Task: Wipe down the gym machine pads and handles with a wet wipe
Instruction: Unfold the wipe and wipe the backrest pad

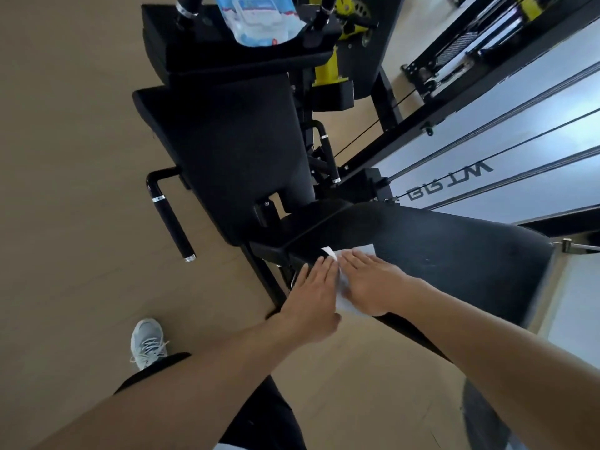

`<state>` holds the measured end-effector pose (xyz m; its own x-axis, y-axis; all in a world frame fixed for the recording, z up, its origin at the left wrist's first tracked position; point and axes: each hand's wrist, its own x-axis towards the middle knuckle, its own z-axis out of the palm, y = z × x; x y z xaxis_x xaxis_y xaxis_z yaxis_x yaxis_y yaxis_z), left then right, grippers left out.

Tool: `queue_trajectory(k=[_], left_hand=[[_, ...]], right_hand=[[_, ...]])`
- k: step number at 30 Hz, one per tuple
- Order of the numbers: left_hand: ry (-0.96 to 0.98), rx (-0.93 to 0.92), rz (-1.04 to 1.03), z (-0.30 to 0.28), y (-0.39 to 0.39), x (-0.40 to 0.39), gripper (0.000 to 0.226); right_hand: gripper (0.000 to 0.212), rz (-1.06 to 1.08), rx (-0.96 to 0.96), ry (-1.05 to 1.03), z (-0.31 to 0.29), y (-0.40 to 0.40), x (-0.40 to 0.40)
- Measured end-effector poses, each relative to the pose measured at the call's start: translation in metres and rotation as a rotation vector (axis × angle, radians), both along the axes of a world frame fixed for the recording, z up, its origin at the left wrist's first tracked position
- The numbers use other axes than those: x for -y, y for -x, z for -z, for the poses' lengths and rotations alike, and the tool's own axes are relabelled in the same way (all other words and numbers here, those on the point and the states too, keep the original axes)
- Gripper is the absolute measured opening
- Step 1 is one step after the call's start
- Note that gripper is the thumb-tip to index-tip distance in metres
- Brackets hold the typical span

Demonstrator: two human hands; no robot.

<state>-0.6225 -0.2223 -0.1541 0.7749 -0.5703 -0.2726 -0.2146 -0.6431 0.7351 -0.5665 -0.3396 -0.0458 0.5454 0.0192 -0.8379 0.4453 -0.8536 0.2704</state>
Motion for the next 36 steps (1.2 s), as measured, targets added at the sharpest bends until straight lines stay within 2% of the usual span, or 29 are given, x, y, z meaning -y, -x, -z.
queue_trajectory(k=[5,8,11,13,15,18,23,24,26,28,29,33,36], left_hand=[[-0.002,-0.142,-0.202,0.038,-0.010,-0.002,0.095],[0.059,-0.238,-0.356,0.059,-0.007,-0.005,0.094],[0.142,-0.390,-0.560,0.072,0.000,0.001,0.085],[0.174,-0.433,-0.658,0.074,0.006,0.009,0.074],[0.213,-0.458,-0.733,0.071,0.012,0.016,0.066],[0.293,-0.476,-0.847,0.062,0.023,0.019,0.054],[0.270,-0.467,-0.911,0.057,0.044,0.012,0.051],[0.274,-0.475,-0.923,0.056,0.047,0.011,0.051],[0.274,-0.483,-0.932,0.054,0.051,0.010,0.052],[0.280,-0.462,-0.945,0.050,0.054,0.013,0.054],[0.283,-0.446,-0.943,0.047,0.055,0.015,0.055],[0.247,-0.379,-0.896,0.033,0.065,0.024,0.053],[0.244,-0.332,-0.899,0.018,0.077,0.025,0.055]], right_hand=[[0.071,-0.071,-0.065,-0.022,0.056,-0.031,-0.022],[0.078,-0.110,-0.126,-0.030,0.090,-0.050,-0.034],[0.072,-0.165,-0.175,-0.053,0.113,-0.067,-0.043],[0.070,-0.205,-0.219,-0.062,0.121,-0.076,-0.048],[0.077,-0.276,-0.252,-0.044,0.124,-0.080,-0.049],[0.077,-0.436,-0.297,-0.017,0.110,-0.075,-0.046],[0.047,-0.647,-0.389,0.138,0.045,-0.050,-0.031],[0.046,-0.721,-0.405,0.195,0.035,-0.044,-0.027],[0.061,-0.788,-0.399,0.266,0.025,-0.034,-0.020],[0.077,-0.794,-0.357,0.281,0.026,-0.030,-0.025],[0.078,-0.794,-0.331,0.277,0.034,-0.028,-0.030],[0.058,-0.768,-0.277,0.228,0.070,-0.030,-0.053],[0.042,-0.781,-0.303,0.193,0.066,-0.033,-0.058]])
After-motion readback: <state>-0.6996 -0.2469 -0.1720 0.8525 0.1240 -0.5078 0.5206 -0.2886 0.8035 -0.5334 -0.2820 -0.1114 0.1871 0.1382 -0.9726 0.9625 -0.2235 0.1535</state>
